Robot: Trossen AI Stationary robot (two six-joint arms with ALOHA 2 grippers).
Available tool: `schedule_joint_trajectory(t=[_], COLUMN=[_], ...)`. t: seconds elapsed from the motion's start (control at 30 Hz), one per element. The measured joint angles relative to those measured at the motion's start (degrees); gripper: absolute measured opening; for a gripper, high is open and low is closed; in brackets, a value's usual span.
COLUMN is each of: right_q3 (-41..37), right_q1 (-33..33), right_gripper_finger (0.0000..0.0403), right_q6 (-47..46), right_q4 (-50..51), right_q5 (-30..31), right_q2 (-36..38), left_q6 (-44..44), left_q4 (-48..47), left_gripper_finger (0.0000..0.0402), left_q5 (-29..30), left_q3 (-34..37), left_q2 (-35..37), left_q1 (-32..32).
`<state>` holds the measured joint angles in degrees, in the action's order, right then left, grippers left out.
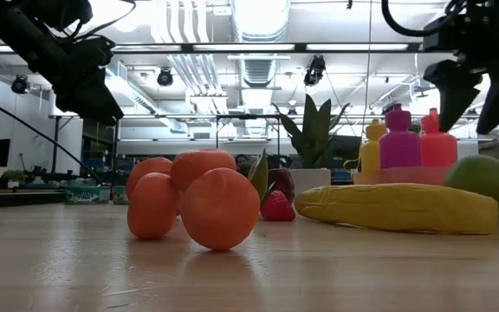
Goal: Pick & Place Food Item
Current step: Put the green pear into the gray bin
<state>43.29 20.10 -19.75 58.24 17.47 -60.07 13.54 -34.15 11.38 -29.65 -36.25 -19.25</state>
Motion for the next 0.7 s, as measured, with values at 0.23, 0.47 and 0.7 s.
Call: schedule_joint_trajectory(t=[0.23, 0.47, 0.7], right_q3=[-3.3, -8.0, -10.3], right_q1=[0.0, 0.0, 0.0], right_gripper_finger=[0.0336, 0.0336, 0.0336], right_q6=[-7.1, -13.8, -16.3], right_q4=[1.3, -1.9, -6.3], right_q5=[-4.1, -2.2, -0.9], right_q2=[0.0, 0.2, 0.2], left_q6=[0.0, 0.0, 0.0], left_q4=[0.0, 0.0, 0.0], left_gripper_finger=[0.0275, 0.0275, 0.0275], left_q5=[0.0, 0.0, 0.0], left_q3=[0.0, 0.0, 0.0], left_q2=[0.0, 0.0, 0.0], left_q1=[0.0, 0.0, 0.0])
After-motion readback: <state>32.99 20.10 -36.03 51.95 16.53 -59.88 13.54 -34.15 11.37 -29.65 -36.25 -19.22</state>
